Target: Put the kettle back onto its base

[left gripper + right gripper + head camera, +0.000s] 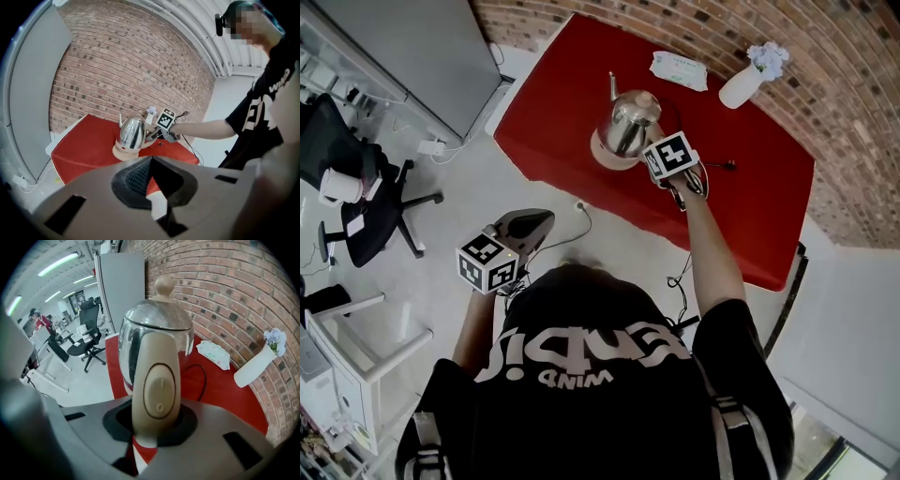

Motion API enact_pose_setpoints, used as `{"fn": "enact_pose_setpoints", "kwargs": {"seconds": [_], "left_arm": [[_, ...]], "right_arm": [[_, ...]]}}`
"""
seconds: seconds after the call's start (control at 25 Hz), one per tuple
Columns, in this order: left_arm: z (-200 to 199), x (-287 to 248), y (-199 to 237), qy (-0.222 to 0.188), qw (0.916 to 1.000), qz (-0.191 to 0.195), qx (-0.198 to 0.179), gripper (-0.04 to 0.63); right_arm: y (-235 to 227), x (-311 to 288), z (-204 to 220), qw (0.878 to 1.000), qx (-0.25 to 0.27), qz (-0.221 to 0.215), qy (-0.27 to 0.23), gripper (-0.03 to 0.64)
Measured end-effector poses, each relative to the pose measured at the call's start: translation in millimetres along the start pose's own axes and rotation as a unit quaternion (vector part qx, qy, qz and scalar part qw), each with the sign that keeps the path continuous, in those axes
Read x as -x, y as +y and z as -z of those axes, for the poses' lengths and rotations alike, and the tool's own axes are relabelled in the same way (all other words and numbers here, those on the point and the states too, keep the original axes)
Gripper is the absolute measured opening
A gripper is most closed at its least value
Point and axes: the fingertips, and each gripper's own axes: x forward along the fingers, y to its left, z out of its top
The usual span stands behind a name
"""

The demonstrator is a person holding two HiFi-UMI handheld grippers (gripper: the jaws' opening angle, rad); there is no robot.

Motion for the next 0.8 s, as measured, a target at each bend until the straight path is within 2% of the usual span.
{"fn": "enact_pose_setpoints", "kwargs": {"seconds": [0.32, 0.8], "left_arm": [[2, 5, 5, -0.004, 0.9999, -0.013, 0.010, 0.009], [4, -1, 0, 0.000, 0.9999, -0.008, 0.011, 0.009]], "right_arm": [[6, -12, 7, 1.000, 0.001, 0.002, 0.002, 0.075], [16, -12, 5, 1.000, 0.012, 0.011, -0.006, 0.075]]}}
